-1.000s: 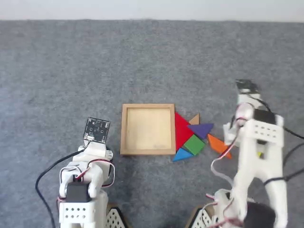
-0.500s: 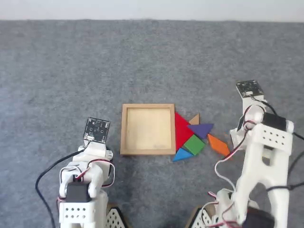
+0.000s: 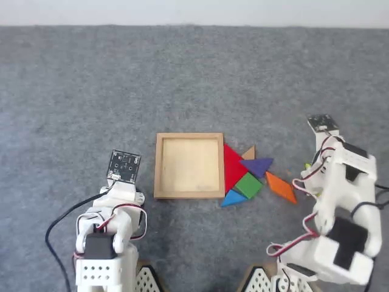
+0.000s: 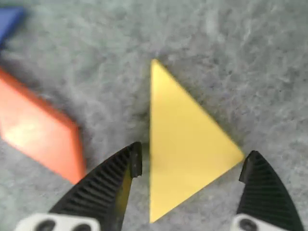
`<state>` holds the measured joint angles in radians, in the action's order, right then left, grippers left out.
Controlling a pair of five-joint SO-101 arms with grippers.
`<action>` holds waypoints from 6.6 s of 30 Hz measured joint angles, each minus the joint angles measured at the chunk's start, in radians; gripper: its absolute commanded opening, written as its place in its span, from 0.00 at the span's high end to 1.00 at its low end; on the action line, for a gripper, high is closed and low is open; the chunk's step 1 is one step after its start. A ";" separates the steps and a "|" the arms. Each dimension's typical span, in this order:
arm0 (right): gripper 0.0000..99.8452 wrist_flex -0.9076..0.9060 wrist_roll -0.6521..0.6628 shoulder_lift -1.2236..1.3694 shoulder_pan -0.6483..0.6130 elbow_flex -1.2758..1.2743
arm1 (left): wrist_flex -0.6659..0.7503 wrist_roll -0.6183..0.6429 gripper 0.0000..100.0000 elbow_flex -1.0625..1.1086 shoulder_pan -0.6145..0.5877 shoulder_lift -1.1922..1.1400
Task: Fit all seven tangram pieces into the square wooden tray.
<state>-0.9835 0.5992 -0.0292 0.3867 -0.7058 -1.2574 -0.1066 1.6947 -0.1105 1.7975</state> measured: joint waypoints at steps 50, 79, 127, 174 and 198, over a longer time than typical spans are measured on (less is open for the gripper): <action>0.66 -0.089 -0.322 0.071 0.028 0.103 | 0.000 0.000 0.99 0.000 0.000 0.000; 0.75 -0.242 -0.371 -0.100 -0.135 0.140 | 0.000 0.000 0.99 0.000 0.000 0.000; 0.75 -0.356 -1.089 0.448 -1.217 0.853 | 0.000 0.000 0.99 0.000 0.000 0.000; 0.99 -0.385 -0.669 -0.259 -0.775 0.649 | 0.000 0.000 0.99 0.000 0.000 0.000; 0.99 0.212 -0.442 0.041 -1.016 0.106 | 0.000 0.000 0.99 0.000 0.000 0.000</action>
<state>-0.7718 0.1573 0.0123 -0.6291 -0.5999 -1.2574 -0.1066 1.6947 -0.1105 1.7975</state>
